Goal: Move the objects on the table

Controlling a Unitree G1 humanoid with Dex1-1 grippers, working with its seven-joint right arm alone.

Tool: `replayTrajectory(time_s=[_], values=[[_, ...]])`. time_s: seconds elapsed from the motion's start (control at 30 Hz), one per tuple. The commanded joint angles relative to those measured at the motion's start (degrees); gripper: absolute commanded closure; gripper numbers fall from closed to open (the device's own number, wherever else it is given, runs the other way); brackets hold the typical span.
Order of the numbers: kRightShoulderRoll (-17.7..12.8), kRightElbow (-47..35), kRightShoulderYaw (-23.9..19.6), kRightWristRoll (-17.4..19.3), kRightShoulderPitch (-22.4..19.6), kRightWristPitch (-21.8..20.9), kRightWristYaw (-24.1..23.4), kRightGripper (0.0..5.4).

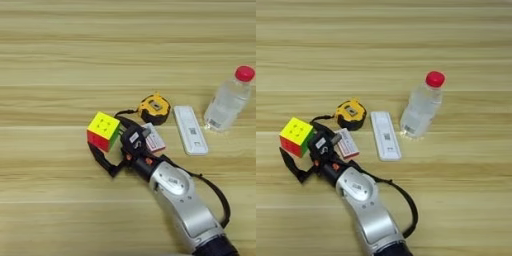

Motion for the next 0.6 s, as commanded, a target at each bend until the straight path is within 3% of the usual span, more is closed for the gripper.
replayTrajectory(time_s=[0.03,0.6], values=[[1.1,-0.8,-0.3,0.3,-4.0,-0.8,-0.1,0.02],[2.8,1.7,-1.6,0.2,-6.6,-1.3,-2.0,1.77]])
